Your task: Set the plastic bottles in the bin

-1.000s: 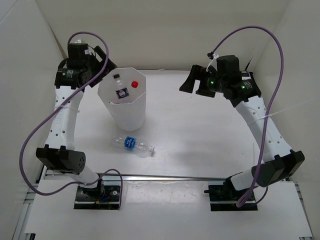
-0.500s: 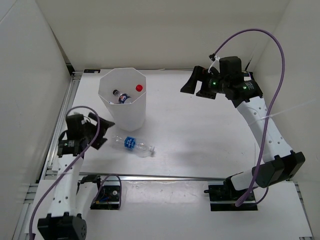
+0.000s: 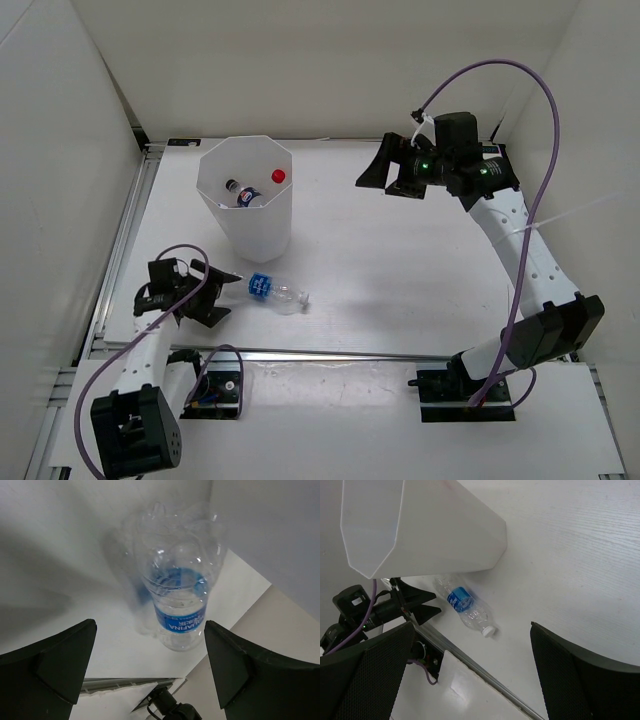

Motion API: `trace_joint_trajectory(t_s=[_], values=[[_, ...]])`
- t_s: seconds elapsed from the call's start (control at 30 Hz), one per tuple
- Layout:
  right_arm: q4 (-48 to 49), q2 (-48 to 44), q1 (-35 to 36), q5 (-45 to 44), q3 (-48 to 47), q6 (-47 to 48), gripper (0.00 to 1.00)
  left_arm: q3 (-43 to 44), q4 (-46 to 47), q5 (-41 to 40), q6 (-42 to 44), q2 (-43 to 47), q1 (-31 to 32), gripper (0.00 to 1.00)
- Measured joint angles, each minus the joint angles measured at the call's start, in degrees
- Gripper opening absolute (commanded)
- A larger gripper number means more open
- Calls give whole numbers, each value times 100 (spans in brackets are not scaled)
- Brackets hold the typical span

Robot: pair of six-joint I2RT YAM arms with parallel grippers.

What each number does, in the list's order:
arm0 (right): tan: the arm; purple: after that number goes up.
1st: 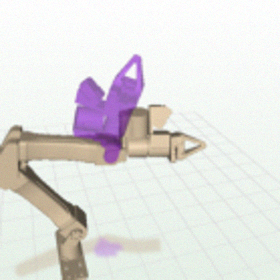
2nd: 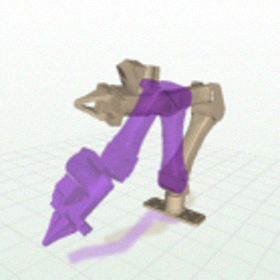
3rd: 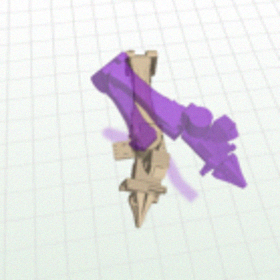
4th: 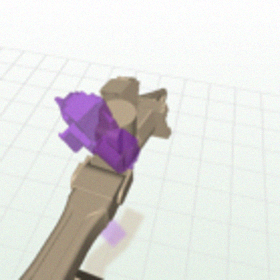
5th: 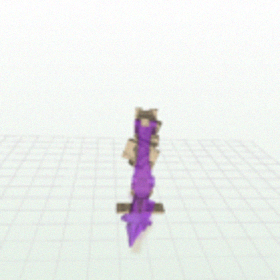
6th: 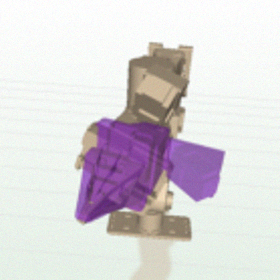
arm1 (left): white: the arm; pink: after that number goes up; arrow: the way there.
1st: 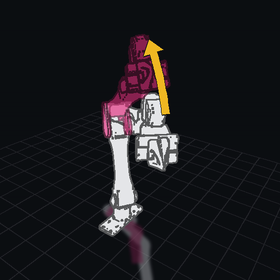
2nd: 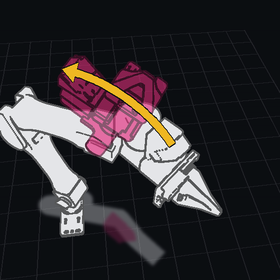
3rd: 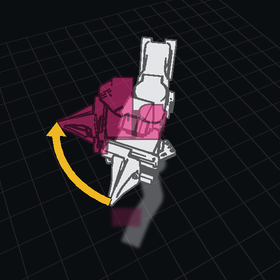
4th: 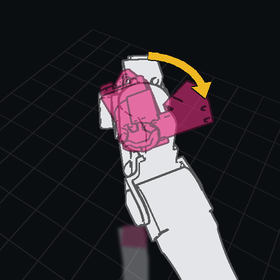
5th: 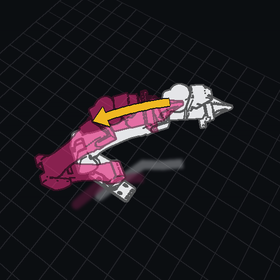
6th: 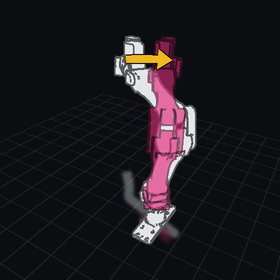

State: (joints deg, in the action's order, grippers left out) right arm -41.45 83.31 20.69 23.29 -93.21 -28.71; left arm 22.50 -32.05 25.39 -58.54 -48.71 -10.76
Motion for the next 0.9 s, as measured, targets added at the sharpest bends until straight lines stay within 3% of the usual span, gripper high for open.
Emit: trace_joint_trajectory(t_s=[0.27,0.67,0.9], values=[[83,2,0,133,0,-2,100,68,343,-208,55,-793,94,100],[162,11,0,284,87,-2,100,1320,527,-584,170,-2107,426,100],[181,11,0,304,122,17,100,1620,562,-671,175,-2645,654,100]])
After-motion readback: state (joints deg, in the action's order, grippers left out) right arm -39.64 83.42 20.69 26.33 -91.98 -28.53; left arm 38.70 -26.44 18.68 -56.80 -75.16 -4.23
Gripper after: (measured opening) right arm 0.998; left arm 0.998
